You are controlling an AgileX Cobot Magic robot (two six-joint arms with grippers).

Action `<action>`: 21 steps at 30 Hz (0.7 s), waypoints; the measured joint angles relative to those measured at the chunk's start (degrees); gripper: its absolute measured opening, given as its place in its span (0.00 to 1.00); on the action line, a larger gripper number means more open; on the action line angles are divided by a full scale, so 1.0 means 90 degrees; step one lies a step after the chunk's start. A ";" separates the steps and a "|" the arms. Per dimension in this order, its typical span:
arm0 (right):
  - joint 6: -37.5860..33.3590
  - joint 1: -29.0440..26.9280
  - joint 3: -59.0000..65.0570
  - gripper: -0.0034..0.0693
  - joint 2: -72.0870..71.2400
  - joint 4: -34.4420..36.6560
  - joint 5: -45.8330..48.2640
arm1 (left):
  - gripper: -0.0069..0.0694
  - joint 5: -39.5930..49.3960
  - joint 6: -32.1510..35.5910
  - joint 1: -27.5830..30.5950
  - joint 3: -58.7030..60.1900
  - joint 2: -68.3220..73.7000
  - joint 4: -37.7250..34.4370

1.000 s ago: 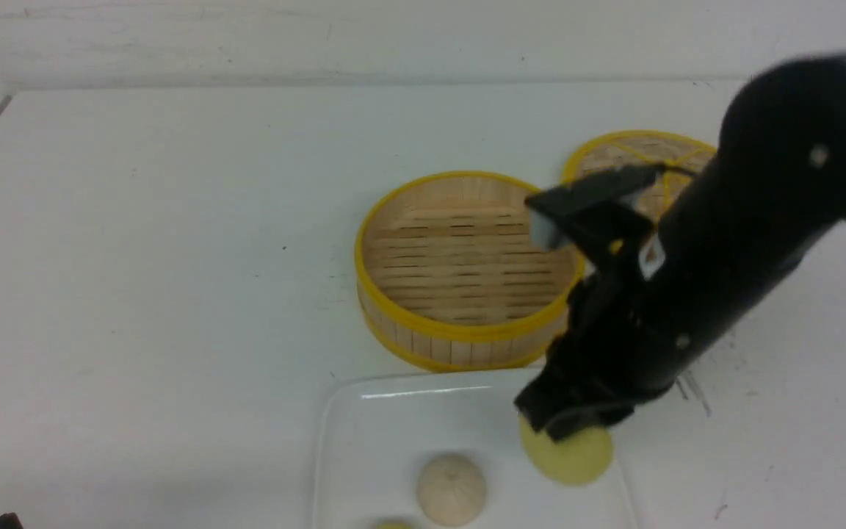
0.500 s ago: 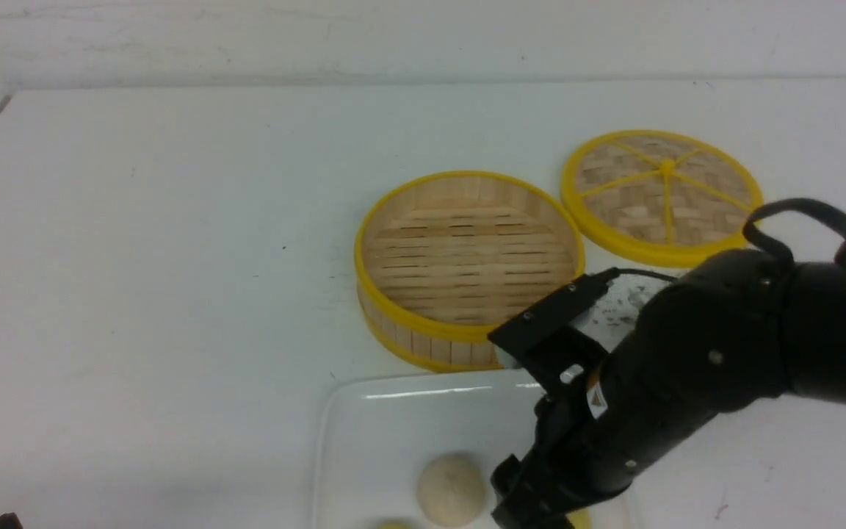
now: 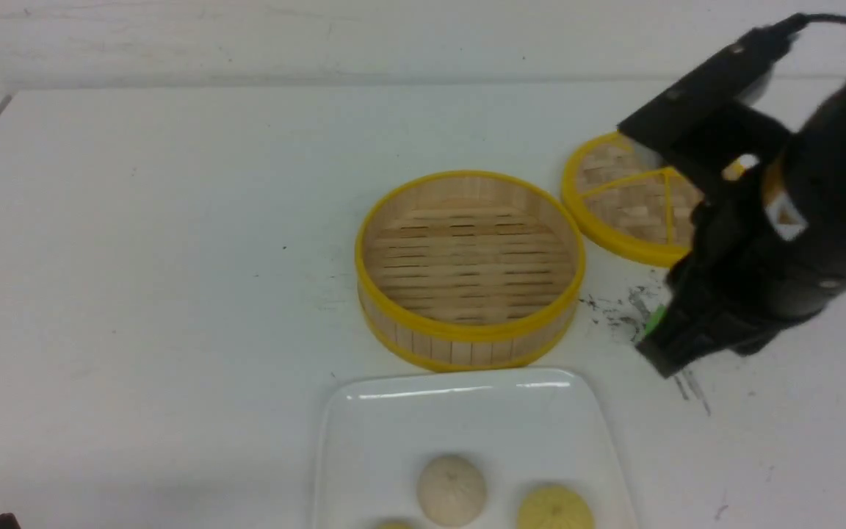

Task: Put the steamed buns into the plate on the white tablecloth.

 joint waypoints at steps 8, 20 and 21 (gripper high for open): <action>0.0618 0.0000 0.2183 0.03 -0.3172 0.0358 -0.0698 | 0.41 0.0000 0.0000 0.0000 0.0000 0.0000 0.0008; 0.1028 0.0000 0.5742 0.03 -0.6368 -0.0126 -0.5865 | 0.41 0.0005 0.0000 0.0000 0.0000 0.0000 0.0013; 0.1036 0.0000 0.5760 0.03 -0.6383 -0.0133 -0.5895 | 0.41 0.0005 0.0000 0.0000 0.0000 0.0000 0.0013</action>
